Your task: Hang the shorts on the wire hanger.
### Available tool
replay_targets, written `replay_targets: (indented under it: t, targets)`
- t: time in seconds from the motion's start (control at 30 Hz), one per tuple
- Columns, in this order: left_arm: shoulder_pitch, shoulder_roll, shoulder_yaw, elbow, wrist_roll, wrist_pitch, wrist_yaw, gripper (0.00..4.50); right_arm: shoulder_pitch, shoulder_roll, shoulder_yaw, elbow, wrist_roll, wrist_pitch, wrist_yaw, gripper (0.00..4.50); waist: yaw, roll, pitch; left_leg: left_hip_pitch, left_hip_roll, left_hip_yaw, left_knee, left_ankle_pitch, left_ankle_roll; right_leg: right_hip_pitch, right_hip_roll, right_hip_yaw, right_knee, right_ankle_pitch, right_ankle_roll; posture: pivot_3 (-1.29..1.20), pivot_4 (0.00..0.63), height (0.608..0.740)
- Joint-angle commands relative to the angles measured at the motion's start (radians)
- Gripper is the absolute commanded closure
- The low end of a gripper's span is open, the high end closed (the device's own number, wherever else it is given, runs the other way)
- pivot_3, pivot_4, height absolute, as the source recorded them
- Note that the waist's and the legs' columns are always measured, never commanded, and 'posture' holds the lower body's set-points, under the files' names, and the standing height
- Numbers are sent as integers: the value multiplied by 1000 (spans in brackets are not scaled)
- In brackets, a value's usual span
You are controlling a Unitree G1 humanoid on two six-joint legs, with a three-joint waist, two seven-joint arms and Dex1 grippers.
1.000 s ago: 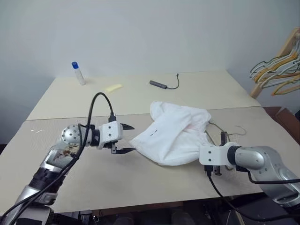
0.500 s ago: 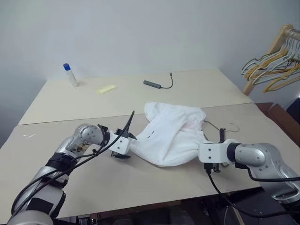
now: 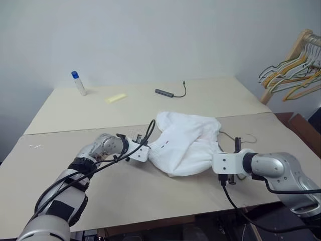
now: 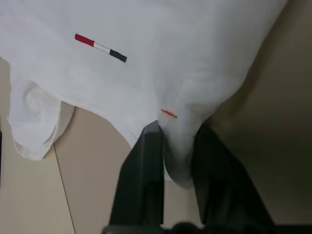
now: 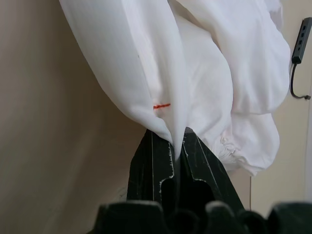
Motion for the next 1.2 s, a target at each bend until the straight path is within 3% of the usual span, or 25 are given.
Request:
replay_targets:
  t: [0.03,0.17,0.27,0.5,0.63,0.77,0.87,0.97,1.0,1.1,1.2]
  targets:
    - [-27,26,31,-17,-46,-14,-34,4492,-34,13,-21,13,-6,-17,-12,4500,-2,0,0,-1,0,0,0,0,0,-1,0,0,0,0,0,-218,0,740]
    - [2,113,60,-78,-104,39,-144,4492,-52,21,-21,47,-5,-33,-7,4500,-16,0,0,-4,0,0,0,0,0,-5,-1,0,1,0,0,-221,0,740]
    - [86,280,90,-180,-160,27,-259,4492,-66,-1,-41,90,6,-76,-2,4500,-42,0,0,-6,0,0,0,0,0,-10,-1,2,7,0,0,-207,0,740]
    - [501,599,296,-674,-414,258,-350,4492,-107,-37,-48,183,119,-299,66,4500,-63,1,0,-6,2,1,-1,0,0,-15,-2,4,13,0,0,-143,0,740]
    - [804,684,466,-976,-499,442,-317,4492,-84,-76,-49,151,235,-352,177,4500,-41,2,2,-5,3,1,-1,0,0,-14,-2,4,13,0,0,-112,0,740]
    - [1003,671,577,-1161,-534,587,-287,4492,-75,-122,-47,155,304,-382,262,4500,-2,4,3,-5,3,2,-1,-1,1,-12,-2,4,9,0,0,-91,0,740]
    - [909,610,529,-1155,-490,654,-206,4492,-156,-92,-32,236,302,-396,261,4500,34,6,5,-2,3,3,-1,-1,1,-12,-2,2,8,0,0,-80,0,740]
    - [693,506,446,-1072,-469,742,-157,4492,-299,-26,-21,361,312,-381,259,4500,61,11,10,13,0,4,-2,-1,1,5,-2,1,3,-1,0,-85,0,740]
    - [554,434,409,-995,-453,785,-127,4492,-410,22,-13,471,279,-371,219,4500,64,12,12,18,1,4,-3,-1,1,11,-1,1,-1,0,0,-98,0,740]
    - [177,241,342,-717,-373,844,-6,4492,-737,149,31,851,116,-408,35,4500,63,11,15,26,-1,3,-3,-1,1,19,-1,0,-3,2,1,-125,0,740]
    - [-204,87,327,-300,-280,788,212,4492,-1067,278,104,1269,-75,-403,-310,4500,42,6,10,18,-1,2,-3,2,-4,13,-1,0,-2,3,-1,-140,0,740]
